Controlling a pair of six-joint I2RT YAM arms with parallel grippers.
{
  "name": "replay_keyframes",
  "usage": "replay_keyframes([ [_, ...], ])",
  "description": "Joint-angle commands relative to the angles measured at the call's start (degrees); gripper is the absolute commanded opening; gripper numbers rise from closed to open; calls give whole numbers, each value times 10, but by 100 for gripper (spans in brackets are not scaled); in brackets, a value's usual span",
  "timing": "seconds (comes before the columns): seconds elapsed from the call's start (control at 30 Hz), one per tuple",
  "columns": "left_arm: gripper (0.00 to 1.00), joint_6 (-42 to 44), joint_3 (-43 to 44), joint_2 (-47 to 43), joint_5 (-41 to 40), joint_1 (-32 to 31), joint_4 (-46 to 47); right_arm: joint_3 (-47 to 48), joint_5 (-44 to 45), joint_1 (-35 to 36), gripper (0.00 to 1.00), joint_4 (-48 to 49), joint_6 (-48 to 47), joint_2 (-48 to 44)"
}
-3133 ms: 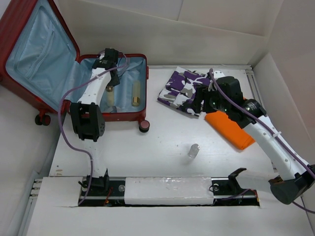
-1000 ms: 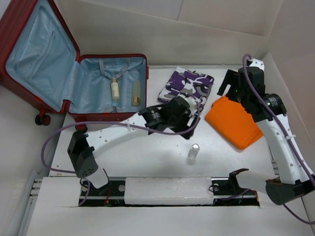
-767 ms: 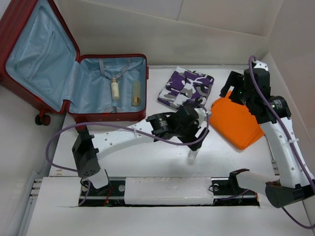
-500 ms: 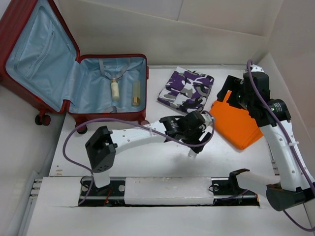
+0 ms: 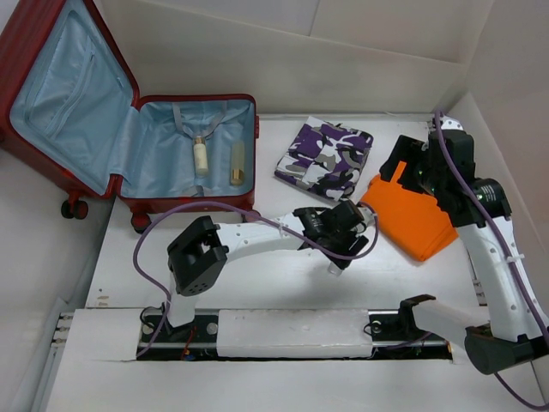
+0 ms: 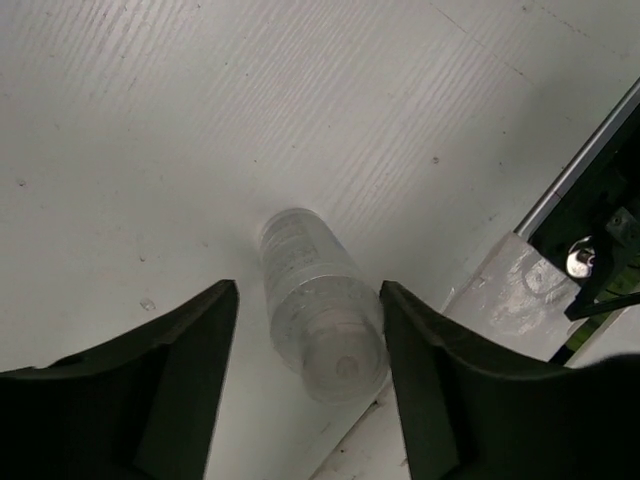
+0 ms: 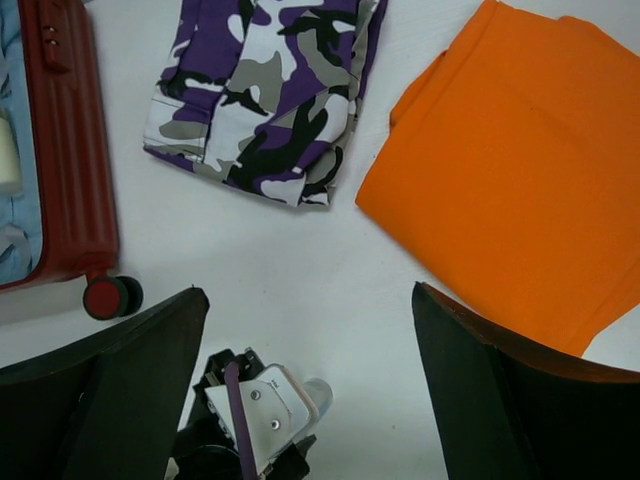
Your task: Pack the luggage
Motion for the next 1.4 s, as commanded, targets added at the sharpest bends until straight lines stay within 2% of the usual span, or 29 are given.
replay_keyframes([
  [0.0,51,10,2,-4,-8,-5,11,-3,4,-8,89,-3,-9,-7],
  [0.03,37,10,2,-4,-13,-5,11,-3,4,-8,89,-3,-9,-7],
  [0.1,29,10,-3,-10,-20,-5,11,-3,4,-8,89,-3,-14,-7],
  [0.3,27,-3,-33,-53,-69,-5,5,-3,-12,-8,89,9,-14,-7],
  [0.4,24,-9,-48,-78,-88,23,-7,2,-23,-8,89,16,-14,-2],
  [0.5,21,-37,-53,-124,-113,87,-21,-3,-29,-8,89,28,-20,3],
  [0.53,21,-45,-53,-147,-118,133,-21,-3,-36,-8,89,33,-20,3],
  [0.6,21,-60,-53,-172,-125,185,-27,-9,-42,-8,88,40,-25,3],
  [0.63,21,-60,-47,-197,-126,240,-27,-9,-55,-8,88,46,-25,9],
  [0.8,22,-72,12,-236,-126,395,-27,-37,-89,10,88,77,-25,9],
  [0.87,24,-72,42,-230,-126,438,-51,-54,-103,16,88,90,-19,9],
  [0.9,24,-72,68,-217,-126,482,-58,-59,-103,21,87,91,-19,9],
  [0.97,24,-81,92,-200,-131,533,-90,-67,-108,28,87,97,-19,9],
  [1.0,24,-87,106,-181,-131,582,-100,-74,-108,34,87,103,-19,9],
  [1.13,24,-114,85,-156,-131,680,-97,-94,-108,47,86,116,-19,3],
  [1.3,24,-129,63,-128,-137,757,-62,-114,-108,66,86,116,-19,3],
  [1.37,22,-129,90,-93,-171,770,-79,-114,-102,66,86,116,-19,-3],
])
